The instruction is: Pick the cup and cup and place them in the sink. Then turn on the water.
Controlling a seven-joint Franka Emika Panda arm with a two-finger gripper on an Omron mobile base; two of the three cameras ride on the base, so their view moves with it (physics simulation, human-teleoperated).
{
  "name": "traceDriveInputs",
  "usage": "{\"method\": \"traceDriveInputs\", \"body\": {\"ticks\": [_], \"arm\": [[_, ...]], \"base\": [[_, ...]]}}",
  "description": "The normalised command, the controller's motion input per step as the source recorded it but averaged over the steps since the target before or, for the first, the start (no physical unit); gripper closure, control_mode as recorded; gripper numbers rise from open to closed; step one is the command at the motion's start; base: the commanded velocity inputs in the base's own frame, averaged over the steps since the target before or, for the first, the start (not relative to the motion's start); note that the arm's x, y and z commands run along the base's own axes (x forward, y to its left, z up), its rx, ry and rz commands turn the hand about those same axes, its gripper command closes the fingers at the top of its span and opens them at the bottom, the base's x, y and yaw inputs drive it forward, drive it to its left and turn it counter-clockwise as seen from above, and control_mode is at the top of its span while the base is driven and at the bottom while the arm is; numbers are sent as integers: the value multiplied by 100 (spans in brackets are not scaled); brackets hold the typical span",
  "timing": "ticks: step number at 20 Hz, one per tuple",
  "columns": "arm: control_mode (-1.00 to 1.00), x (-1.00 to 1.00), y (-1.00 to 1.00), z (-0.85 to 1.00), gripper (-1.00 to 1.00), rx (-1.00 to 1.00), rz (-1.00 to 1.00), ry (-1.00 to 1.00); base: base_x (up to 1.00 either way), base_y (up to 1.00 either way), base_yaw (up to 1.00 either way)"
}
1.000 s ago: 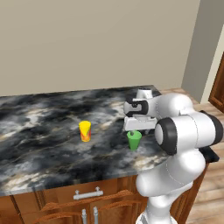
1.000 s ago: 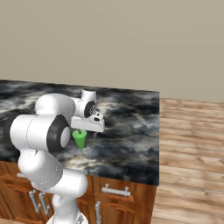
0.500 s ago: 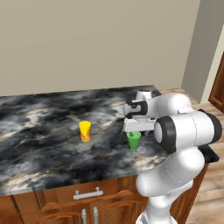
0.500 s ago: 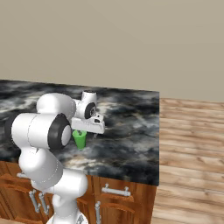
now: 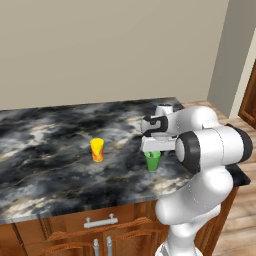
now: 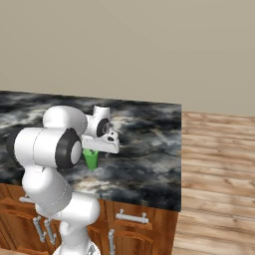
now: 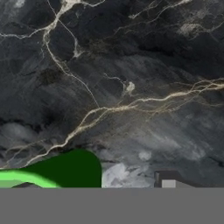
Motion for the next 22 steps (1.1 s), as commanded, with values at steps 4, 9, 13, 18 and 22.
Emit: {"method": "traceDriveInputs", "body": {"ticks": [4, 9, 13, 18, 22], "arm": [[-100, 0, 0, -2, 100, 0, 0, -1], [-100, 0, 0, -2, 100, 0, 0, -1], [-100, 0, 0, 0, 100, 0, 0, 0], [-100, 0, 0, 6, 100, 0, 0, 0], [-100, 0, -2, 9, 100, 0, 0, 0]], "base": [[0, 0, 0], [0, 0, 0], [0, 0, 0], [0, 0, 0], [0, 0, 0]]}}
